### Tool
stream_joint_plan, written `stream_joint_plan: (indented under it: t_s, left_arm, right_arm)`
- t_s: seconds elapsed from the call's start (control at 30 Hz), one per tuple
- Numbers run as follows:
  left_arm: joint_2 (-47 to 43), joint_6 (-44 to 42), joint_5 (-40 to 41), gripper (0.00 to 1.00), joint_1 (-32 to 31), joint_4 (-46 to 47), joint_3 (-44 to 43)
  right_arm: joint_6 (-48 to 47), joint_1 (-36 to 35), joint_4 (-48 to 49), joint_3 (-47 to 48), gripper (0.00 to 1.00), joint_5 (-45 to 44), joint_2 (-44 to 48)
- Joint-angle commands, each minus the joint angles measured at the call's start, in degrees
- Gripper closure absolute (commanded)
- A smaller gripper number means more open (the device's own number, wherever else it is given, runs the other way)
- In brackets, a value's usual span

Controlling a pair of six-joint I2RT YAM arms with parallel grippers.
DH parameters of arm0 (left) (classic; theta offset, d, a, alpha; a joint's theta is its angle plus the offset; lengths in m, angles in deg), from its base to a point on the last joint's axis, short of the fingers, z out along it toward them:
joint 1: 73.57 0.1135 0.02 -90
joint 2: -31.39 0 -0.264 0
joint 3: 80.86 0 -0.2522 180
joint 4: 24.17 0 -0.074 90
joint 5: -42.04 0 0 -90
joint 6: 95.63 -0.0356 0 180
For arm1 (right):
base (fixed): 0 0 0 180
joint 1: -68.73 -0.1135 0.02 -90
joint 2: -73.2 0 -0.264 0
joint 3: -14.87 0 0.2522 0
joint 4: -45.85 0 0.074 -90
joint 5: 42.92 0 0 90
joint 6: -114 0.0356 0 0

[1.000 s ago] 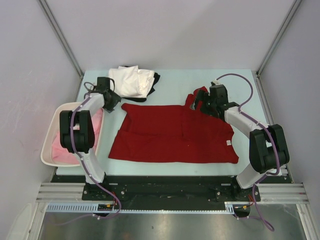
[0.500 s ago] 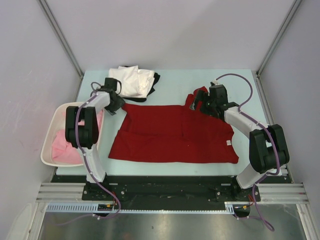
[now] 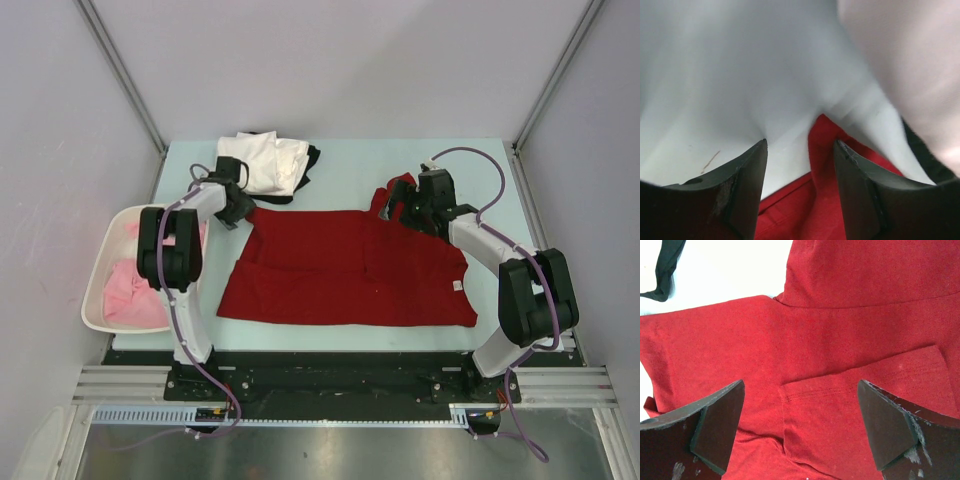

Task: Fold and stack the t-shirts

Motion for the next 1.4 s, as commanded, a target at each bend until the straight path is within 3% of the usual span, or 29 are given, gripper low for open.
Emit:
stream_joint_plan:
  t_s: [0.0, 0.23, 0.4, 0.53, 0.7, 0.83, 1.1, 1.37]
  left_arm:
    - [2.5, -1.6, -0.8, 0.39, -1.2, 0.9, -4.7]
    - [6.9, -1.8, -1.0, 0.4, -1.8, -2.1, -9.9]
    - [6.9, -2.6, -1.4, 0.46, -1.8, -1.3, -9.4]
    - [6.4, -3.4, -1.8, 0.63, -1.8, 0.2, -7.8]
    - [6.5, -3.7, -2.3, 0.74, -1.8, 0.7, -7.1]
    - [5.9, -3.9, -2.3, 1.0, -1.8, 1.0, -6.2]
    - [-0.3, -5.3, -4.1, 1.0, -1.4, -0.7, -7.1]
    - [-3.6, -7.2, -6.4, 0.99, -0.4, -4.0, -9.3]
  right_arm:
    - [-1.0, -0.1, 1.5, 1.8, 0.0, 0.7, 0.1]
    - [-1.2, 0.3, 1.3, 1.8, 0.0, 0.8, 0.5]
    - [-0.8, 0.4, 1.7, 1.8, 0.0, 1.4, -0.3]
    - [-0.4, 0.4, 2.0, 1.8, 0.0, 2.0, -0.4]
    - [-0.4, 0.4, 1.7, 1.8, 0.0, 1.8, 0.2]
    - [-0.3, 0.4, 1.8, 1.8, 0.0, 1.8, 0.3]
    - [2.0, 4.9, 7.8, 3.0, 0.0, -3.7, -2.4]
    - [0.4, 12.2, 9.2, 12.8, 0.0, 3.1, -16.3]
